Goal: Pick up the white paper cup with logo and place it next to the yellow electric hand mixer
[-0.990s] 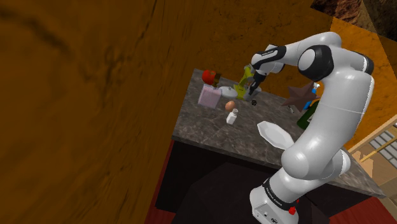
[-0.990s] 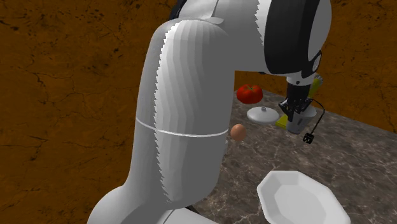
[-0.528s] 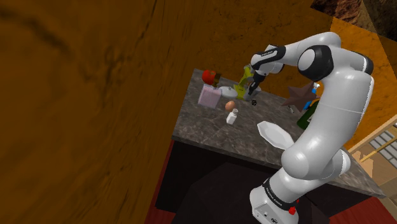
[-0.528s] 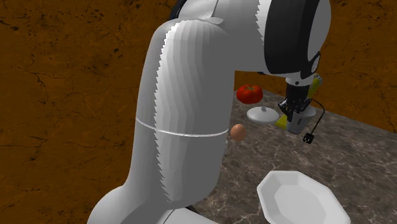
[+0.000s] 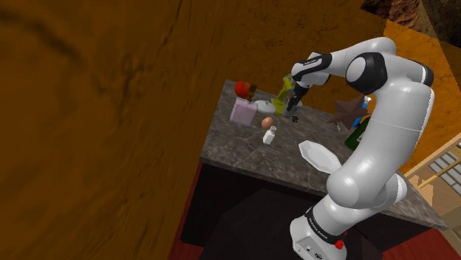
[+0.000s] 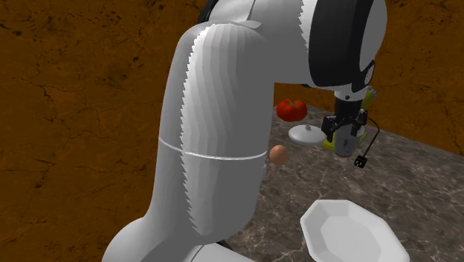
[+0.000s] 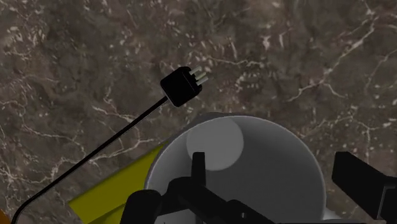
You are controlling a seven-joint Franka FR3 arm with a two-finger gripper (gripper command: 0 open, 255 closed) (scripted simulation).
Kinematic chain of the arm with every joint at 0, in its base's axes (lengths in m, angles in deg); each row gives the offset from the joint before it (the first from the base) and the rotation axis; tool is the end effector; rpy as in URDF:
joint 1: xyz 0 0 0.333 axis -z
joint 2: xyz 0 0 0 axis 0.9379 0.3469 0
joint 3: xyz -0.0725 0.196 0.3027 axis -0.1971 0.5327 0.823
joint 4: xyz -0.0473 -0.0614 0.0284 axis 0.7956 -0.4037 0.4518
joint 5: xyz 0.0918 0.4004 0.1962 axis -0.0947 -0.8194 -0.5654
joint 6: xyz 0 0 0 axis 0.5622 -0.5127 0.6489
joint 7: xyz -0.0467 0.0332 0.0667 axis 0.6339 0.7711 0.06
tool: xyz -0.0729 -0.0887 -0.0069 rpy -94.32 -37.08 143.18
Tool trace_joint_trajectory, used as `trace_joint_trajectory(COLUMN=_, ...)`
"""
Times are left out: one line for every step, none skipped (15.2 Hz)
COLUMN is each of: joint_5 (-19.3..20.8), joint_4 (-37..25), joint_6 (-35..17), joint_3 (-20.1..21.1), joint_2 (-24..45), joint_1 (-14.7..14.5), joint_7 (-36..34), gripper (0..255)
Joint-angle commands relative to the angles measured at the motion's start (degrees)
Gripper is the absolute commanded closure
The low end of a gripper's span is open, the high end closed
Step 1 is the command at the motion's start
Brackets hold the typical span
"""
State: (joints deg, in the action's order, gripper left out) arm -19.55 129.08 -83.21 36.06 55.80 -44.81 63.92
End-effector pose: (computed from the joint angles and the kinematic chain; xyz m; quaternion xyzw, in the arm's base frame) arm 0.5576 -0.4684 0.3787 0.9934 0.0952 -0.0010 0.0643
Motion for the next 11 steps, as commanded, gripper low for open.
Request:
trace_joint_trajectory(joint_5=0.44, joint_4=-0.89, joint_6=2.35, joint_3=-0.17, joint_2=-1.5, joint_1=-0.25, joint_7=-0.18, gripper=0)
trace_joint_trajectory(joint_5=0.71, joint_4=-1.59, joint_6=3.93, joint_3=-0.25, joint_2=-2.4, joint_1=-0.44, joint_7=-0.36, gripper=0)
trace_joint_trajectory(joint_5=0.92, joint_4=-2.19, joint_6=5.19, joint_3=-0.3, joint_2=-3.08, joint_1=-0.57, joint_7=-0.49, gripper=0)
trace_joint_trajectory(joint_5=0.92, joint_4=-2.19, joint_6=5.19, joint_3=-0.3, joint_2=-3.08, joint_1=-0.57, joint_7=-0.49, gripper=0)
trace_joint_trajectory(joint_5=0.93, joint_4=-2.18, joint_6=5.19, joint_3=-0.3, joint_2=-3.08, joint_1=-0.57, joint_7=-0.49, gripper=0)
trace_joint_trajectory(joint_5=0.92, joint_4=-2.19, joint_6=5.19, joint_3=-0.3, joint_2=-3.08, joint_1=-0.57, joint_7=-0.49, gripper=0)
trace_joint_trajectory(joint_5=0.92, joint_4=-2.19, joint_6=5.19, joint_3=-0.29, joint_2=-3.08, joint_1=-0.57, joint_7=-0.49, gripper=0)
trace_joint_trajectory(joint_5=0.92, joint_4=-2.19, joint_6=5.19, joint_3=-0.29, joint_2=-3.08, joint_1=-0.57, joint_7=-0.49, gripper=0)
trace_joint_trajectory(joint_5=0.92, joint_4=-2.19, joint_6=5.19, joint_3=-0.29, joint_2=-3.08, joint_1=-0.57, joint_7=-0.49, gripper=0)
trace_joint_trajectory(joint_5=0.92, joint_4=-2.19, joint_6=5.19, joint_3=-0.29, joint_2=-3.08, joint_1=-0.57, joint_7=-0.49, gripper=0)
trace_joint_trajectory(joint_5=0.92, joint_4=-2.19, joint_6=5.19, joint_3=-0.29, joint_2=-3.08, joint_1=-0.57, joint_7=-0.49, gripper=0)
